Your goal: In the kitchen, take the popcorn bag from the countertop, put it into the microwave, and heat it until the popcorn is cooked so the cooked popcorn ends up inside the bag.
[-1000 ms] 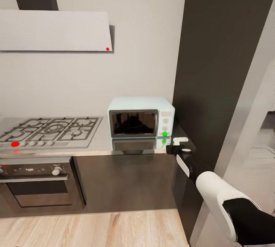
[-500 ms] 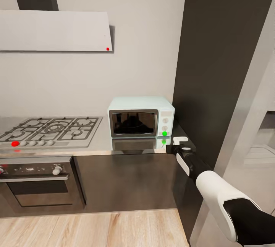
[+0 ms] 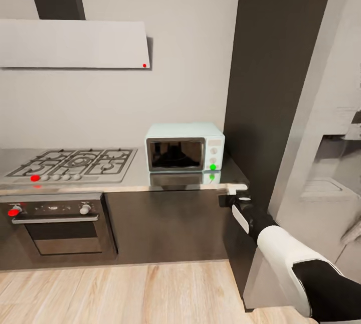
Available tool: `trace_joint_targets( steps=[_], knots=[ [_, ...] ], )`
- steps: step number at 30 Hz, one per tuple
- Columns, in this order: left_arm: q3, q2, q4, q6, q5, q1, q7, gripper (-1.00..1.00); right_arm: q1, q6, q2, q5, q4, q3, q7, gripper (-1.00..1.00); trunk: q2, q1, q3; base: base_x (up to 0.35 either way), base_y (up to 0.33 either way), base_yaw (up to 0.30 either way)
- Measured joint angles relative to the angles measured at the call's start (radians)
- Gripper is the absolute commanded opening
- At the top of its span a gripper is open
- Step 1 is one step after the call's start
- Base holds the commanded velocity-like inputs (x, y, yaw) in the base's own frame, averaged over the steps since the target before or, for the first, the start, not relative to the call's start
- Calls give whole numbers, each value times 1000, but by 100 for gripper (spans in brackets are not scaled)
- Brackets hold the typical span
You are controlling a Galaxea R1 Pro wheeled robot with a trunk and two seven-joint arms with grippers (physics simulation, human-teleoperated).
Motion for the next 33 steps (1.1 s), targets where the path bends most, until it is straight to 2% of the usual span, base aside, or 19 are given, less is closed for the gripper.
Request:
trace_joint_targets(
  steps=[2,5,6,7,8,10,11,12,14,16,33],
  knots=[
    [1,1,0,-1,0,0,0,100,0,-30,4,0,109,0,-1,-100,0,0,0,-36,0,0],
    [1,2,0,-1,1,0,0,100,8,-123,2,-1,321,-1,-2,-100,0,0,0,-7,0,0],
    [0,19,-3,-5,-8,0,0,100,57,-364,-51,17,383,4,-4,-100,0,0,0,0,0,0],
    [0,20,-3,-5,-9,0,0,100,191,-381,-81,15,387,0,-4,-100,0,0,0,0,0,0],
    [0,20,-3,-6,-9,0,0,100,369,-381,-76,16,387,2,-4,-100,0,0,0,0,0,0],
    [0,21,-3,-6,-9,0,0,100,764,-379,-76,15,401,0,-5,-100,0,0,0,0,0,0],
    [0,20,-3,-6,-9,0,0,100,870,-381,-76,15,389,0,-4,-100,0,0,0,0,0,0],
    [0,20,-3,-6,-9,0,0,100,886,-381,-76,15,388,0,-4,-100,0,0,0,0,0,0],
    [-1,20,-3,-5,-9,0,0,100,743,-381,-76,16,387,2,-4,-100,0,0,0,0,0,0],
    [0,20,-3,-6,-9,0,0,100,765,-381,-76,16,387,1,-4,-100,0,0,0,0,0,0],
    [0,20,-3,-6,-9,0,0,100,765,-381,-76,16,387,1,-4,-100,0,0,0,0,0,0]
  ],
)
